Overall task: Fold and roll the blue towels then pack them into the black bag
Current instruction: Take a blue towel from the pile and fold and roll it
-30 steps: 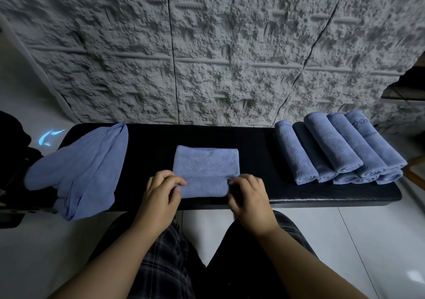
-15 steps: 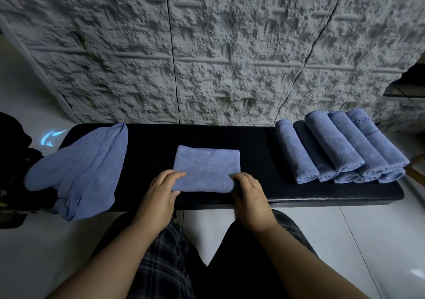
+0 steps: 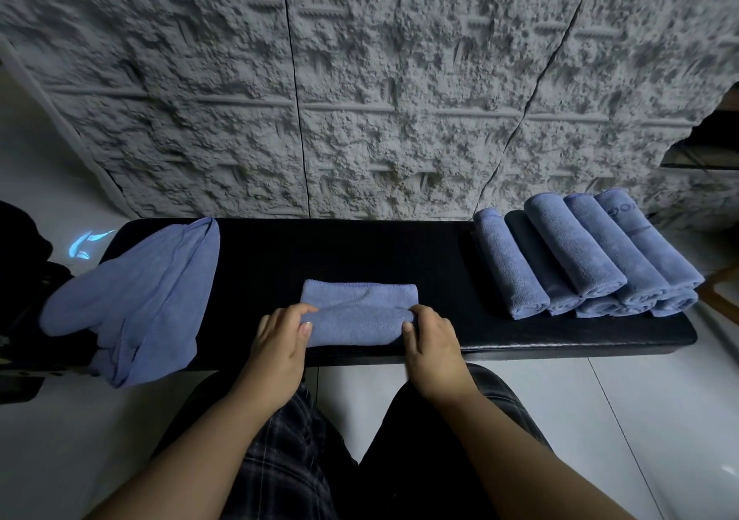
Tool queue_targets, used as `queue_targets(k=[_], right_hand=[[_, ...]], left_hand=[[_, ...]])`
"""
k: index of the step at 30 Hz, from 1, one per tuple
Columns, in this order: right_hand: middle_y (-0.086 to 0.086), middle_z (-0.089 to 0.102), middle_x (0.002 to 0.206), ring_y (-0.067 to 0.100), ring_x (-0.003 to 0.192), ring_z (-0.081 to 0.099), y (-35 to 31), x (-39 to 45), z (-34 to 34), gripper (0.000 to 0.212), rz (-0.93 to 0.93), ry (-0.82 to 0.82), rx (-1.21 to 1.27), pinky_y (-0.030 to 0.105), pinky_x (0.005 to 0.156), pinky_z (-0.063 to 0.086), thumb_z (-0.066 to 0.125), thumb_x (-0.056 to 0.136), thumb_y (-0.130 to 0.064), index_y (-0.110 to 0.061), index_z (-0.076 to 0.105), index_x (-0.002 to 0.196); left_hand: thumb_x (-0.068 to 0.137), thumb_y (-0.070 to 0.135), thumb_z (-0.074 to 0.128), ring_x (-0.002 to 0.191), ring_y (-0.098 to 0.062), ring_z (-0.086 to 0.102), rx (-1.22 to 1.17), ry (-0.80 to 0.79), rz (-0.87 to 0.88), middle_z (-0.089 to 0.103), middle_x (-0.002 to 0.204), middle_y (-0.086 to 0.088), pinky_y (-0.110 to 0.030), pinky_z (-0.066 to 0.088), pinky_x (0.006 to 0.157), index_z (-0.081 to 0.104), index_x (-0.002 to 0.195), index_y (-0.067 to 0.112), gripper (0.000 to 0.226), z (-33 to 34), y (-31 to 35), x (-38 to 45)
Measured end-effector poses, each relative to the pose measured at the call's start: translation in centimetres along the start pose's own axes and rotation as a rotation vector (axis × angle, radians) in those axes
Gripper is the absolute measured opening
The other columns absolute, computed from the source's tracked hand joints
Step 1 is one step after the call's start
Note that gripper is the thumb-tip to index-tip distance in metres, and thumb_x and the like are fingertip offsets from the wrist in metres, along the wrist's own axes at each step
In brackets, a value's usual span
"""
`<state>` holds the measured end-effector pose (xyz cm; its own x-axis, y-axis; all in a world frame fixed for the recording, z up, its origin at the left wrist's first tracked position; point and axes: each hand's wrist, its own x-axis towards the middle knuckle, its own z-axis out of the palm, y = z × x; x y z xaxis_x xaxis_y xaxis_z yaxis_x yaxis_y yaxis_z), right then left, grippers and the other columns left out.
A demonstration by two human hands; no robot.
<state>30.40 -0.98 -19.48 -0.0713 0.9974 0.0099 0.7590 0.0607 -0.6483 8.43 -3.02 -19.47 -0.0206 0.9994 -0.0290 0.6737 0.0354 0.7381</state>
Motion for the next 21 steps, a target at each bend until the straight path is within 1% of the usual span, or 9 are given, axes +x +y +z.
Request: queue_targets(k=[2,4,6,9,11,13,15,19,21], right_hand=[[-0.002,0.050,0.095,0.018,0.088,0.041,0.0,0.1,0.2,0.026,0.012,0.010,-0.040,0.030,0.081,0.034,0.035,0.099,-0.029,-0.010,0.051,0.106],[-0.001,0.048,0.090,0.017,0.085,0.038,-0.2,0.1,0.4,0.043,0.014,0.028,-0.057,0.030,0.077,0.031,0.026,0.094,-0.042,-0.009,0.052,0.098],[0.005,0.053,0.090,0.019,0.082,0.038,-0.2,0.0,0.7,0.052,-0.002,0.122,-0.101,0.034,0.075,0.037,0.021,0.088,-0.046,-0.007,0.056,0.094],[0.007,0.056,0.094,0.023,0.081,0.044,0.0,-0.1,0.8,0.030,-0.094,0.304,-0.270,0.037,0.067,0.041,0.035,0.091,-0.032,-0.011,0.057,0.090],[0.003,0.053,0.096,0.019,0.082,0.038,-0.1,-0.1,0.5,0.009,-0.177,0.332,-0.310,0.034,0.067,0.039,0.045,0.086,-0.017,-0.015,0.054,0.090],[0.002,0.052,0.090,0.018,0.079,0.036,-0.2,-0.1,0.3,0.018,-0.259,0.304,-0.312,0.032,0.065,0.041,0.051,0.074,-0.001,-0.014,0.054,0.086],[0.002,0.054,0.090,0.017,0.080,0.037,-0.2,-0.1,0.1,0.026,-0.309,0.271,-0.269,0.030,0.068,0.043,0.045,0.072,0.004,-0.012,0.058,0.088],[0.006,0.059,0.104,0.019,0.096,0.045,-0.2,-0.1,0.0,0.033,-0.291,0.231,-0.222,0.028,0.084,0.042,0.039,0.080,-0.015,-0.009,0.061,0.104],[0.006,0.060,0.107,0.020,0.101,0.047,-0.2,0.0,0.0,0.038,-0.274,0.198,-0.247,0.031,0.087,0.046,0.042,0.079,-0.024,-0.008,0.061,0.109]], left_hand=[[0.099,0.028,0.029,0.107,-0.004,0.032,0.019,0.005,-0.024,0.045,0.116,0.007,-0.024,0.029,0.089,0.043,0.130,0.020,0.035,0.0,0.2,-0.1],[0.099,0.026,0.033,0.104,-0.009,0.035,0.038,0.036,-0.030,0.048,0.110,0.007,-0.025,0.032,0.087,0.045,0.129,0.018,0.033,0.0,0.5,-0.2],[0.098,0.025,0.038,0.103,-0.017,0.040,0.008,0.074,-0.071,0.042,0.098,0.017,-0.030,0.036,0.085,0.045,0.127,0.020,0.029,-0.1,1.0,-0.3],[0.091,0.016,0.055,0.099,-0.022,0.042,0.089,0.249,0.033,0.040,0.098,0.009,-0.040,0.043,0.081,0.047,0.108,0.023,0.020,-0.2,1.2,-0.3],[0.081,0.002,0.064,0.094,-0.020,0.042,0.198,0.305,0.155,0.043,0.103,0.003,-0.039,0.045,0.076,0.048,0.092,0.023,0.029,0.1,0.9,-0.1],[0.072,-0.008,0.065,0.091,-0.018,0.040,0.291,0.284,0.250,0.043,0.102,0.005,-0.035,0.044,0.074,0.055,0.085,0.020,0.033,0.4,0.6,-0.1],[0.070,-0.008,0.061,0.094,-0.017,0.040,0.349,0.276,0.300,0.043,0.101,0.008,-0.035,0.043,0.077,0.057,0.087,0.021,0.034,0.6,0.5,-0.2],[0.078,0.019,0.036,0.107,-0.014,0.039,0.314,0.231,0.248,0.043,0.113,0.013,-0.034,0.035,0.087,0.052,0.104,0.029,0.032,0.4,0.4,-0.3],[0.082,0.022,0.048,0.113,-0.014,0.038,0.324,0.208,0.238,0.046,0.119,0.011,-0.036,0.035,0.090,0.052,0.112,0.029,0.032,0.4,0.3,-0.1]])
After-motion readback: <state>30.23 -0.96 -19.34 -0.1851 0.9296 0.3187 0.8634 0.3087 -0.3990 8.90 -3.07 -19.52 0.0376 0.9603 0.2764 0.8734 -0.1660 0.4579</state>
